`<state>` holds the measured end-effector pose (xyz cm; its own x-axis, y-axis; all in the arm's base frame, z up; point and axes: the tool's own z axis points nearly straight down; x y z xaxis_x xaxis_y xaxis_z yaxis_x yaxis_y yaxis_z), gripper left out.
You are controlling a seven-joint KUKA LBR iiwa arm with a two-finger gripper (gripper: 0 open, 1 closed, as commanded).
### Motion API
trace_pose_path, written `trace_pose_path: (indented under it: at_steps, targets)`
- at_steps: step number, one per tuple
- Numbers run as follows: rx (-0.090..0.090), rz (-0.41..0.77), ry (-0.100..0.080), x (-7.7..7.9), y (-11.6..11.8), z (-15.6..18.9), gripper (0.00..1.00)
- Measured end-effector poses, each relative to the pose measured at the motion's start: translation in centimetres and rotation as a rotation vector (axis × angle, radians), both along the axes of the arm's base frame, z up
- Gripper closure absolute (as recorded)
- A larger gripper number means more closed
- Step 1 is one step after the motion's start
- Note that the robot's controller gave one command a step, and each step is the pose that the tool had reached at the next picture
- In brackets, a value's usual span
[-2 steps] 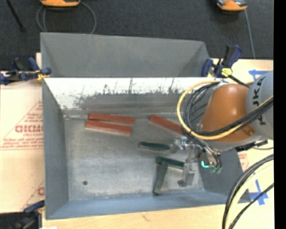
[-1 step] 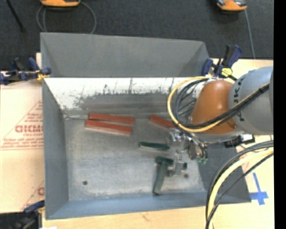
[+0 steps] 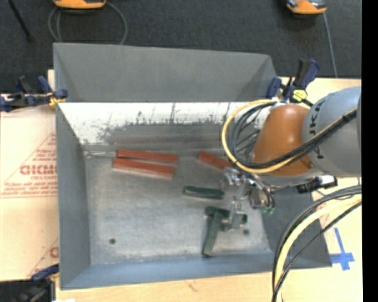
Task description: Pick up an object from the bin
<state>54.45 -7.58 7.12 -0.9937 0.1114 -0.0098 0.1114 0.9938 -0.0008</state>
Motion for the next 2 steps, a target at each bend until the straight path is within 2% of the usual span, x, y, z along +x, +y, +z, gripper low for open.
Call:
trace_pose_path:
  at_steps: [1, 2]
  targets:
    - [-0.002, 0.002, -0.001, 0.2, -0.2, 0.1, 0.0]
    - [0.002, -0.02, 0.004, -1.7, 1.6, 0.0, 0.0]
